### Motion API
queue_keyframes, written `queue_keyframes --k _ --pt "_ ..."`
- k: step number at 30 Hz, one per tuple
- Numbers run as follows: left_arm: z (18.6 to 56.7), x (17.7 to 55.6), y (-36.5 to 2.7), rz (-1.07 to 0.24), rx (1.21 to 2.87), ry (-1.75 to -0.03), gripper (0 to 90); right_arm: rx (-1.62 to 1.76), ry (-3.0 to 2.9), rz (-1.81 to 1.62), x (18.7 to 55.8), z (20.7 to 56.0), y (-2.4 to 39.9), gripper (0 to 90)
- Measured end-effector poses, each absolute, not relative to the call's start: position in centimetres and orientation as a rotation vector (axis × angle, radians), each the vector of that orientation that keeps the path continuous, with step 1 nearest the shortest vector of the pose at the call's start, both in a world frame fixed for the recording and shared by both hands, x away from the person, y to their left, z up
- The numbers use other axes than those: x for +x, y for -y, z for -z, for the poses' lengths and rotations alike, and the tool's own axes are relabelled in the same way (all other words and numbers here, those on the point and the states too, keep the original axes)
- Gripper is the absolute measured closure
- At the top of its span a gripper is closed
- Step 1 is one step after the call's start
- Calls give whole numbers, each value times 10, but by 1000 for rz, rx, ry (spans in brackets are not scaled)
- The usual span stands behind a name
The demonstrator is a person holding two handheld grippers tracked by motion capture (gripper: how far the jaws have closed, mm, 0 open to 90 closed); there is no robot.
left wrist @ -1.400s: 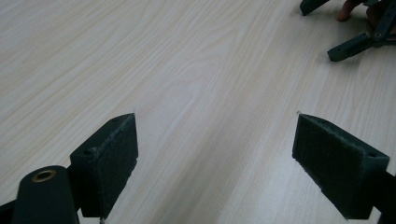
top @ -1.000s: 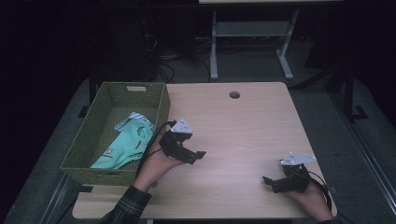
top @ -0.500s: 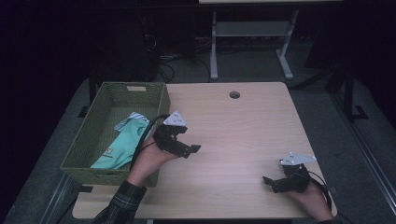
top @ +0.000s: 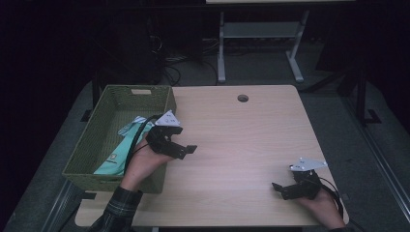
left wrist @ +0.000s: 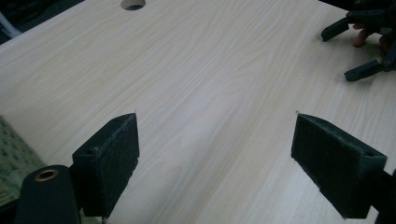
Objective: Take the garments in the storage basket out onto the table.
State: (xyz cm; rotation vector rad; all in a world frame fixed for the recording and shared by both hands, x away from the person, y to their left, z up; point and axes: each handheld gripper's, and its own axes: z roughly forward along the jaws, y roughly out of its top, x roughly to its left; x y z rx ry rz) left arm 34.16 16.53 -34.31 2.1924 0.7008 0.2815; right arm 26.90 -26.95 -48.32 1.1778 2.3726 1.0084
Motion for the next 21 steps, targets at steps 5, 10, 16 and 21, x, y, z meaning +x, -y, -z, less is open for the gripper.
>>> queue_keyframes --k 5,10,16,21 --pt "341 343 -175 -291 2195 -723 147 1177 -2373 -1009 269 483 269 23" --pt "340 344 -182 -297 2195 -741 148 1179 -2372 -1008 269 483 269 23" --pt "339 346 -193 -296 2183 -766 149 1179 -2373 -1008 269 483 269 23" --pt "338 347 -202 -306 2182 -787 149 1178 -2373 -1008 269 483 269 23"
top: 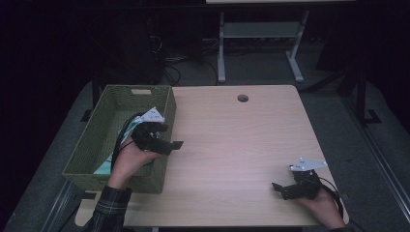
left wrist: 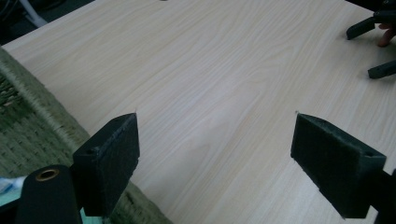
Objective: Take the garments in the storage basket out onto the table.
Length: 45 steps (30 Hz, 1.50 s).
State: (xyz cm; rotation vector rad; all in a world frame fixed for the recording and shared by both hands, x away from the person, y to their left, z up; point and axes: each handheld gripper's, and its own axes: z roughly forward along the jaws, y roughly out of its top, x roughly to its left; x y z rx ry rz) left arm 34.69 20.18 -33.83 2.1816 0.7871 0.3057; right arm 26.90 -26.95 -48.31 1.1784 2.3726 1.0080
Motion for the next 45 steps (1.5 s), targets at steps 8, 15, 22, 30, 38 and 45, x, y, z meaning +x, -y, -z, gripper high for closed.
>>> queue_keyframes --k 8,15,22,30,38,45 --pt "339 349 -215 -322 2176 -823 178 1179 -2372 -1008 269 483 269 23" --pt "338 351 -230 -340 2165 -866 201 1180 -2372 -1008 269 483 269 23" --pt "337 353 -245 -370 2142 -903 226 1179 -2372 -1008 269 483 269 23" --pt "339 356 -264 -412 2138 -958 295 1178 -2374 -1007 269 483 270 23" --pt "344 358 -277 -435 2125 -1011 377 1179 -2373 -1007 269 483 269 23" --pt "356 362 -283 -422 2142 -1058 426 1179 -2373 -1007 269 483 269 23"
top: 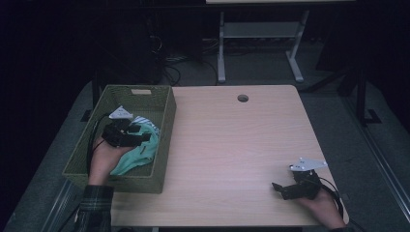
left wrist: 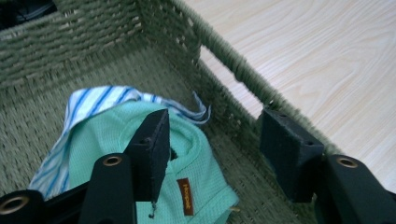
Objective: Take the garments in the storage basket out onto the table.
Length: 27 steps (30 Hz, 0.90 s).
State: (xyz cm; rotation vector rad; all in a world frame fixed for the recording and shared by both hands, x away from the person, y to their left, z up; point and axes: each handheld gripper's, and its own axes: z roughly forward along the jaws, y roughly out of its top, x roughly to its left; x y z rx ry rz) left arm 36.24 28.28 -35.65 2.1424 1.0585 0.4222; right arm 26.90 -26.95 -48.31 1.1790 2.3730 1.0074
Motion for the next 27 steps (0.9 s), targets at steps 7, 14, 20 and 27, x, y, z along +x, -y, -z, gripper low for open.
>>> queue_keyframes --k 7,14,20,27 --pt "368 367 -285 -422 2170 -1089 442 1179 -2373 -1007 269 483 269 23" --pt "381 371 -284 -404 2225 -1111 443 1178 -2373 -1008 269 483 270 23" --pt "390 373 -280 -378 2267 -1121 443 1178 -2373 -1008 269 483 270 23" --pt "400 375 -273 -340 2345 -1096 439 1178 -2373 -1008 269 483 270 23"
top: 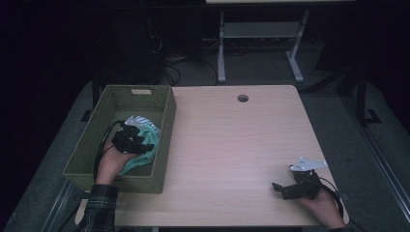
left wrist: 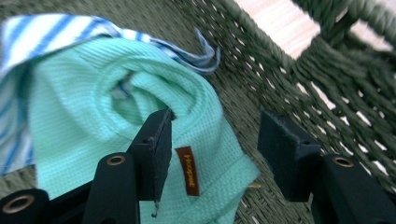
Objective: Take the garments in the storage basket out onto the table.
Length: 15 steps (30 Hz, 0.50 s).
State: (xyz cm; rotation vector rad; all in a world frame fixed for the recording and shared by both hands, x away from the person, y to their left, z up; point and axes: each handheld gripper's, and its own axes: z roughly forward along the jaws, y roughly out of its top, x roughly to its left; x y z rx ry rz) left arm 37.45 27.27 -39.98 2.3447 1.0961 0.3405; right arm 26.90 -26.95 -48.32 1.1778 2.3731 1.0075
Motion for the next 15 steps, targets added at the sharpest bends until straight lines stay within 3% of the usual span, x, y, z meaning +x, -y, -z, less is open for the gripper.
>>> queue_keyframes --k 15 --pt "418 378 -262 -282 2499 -1099 375 1178 -2373 -1007 269 483 269 23"
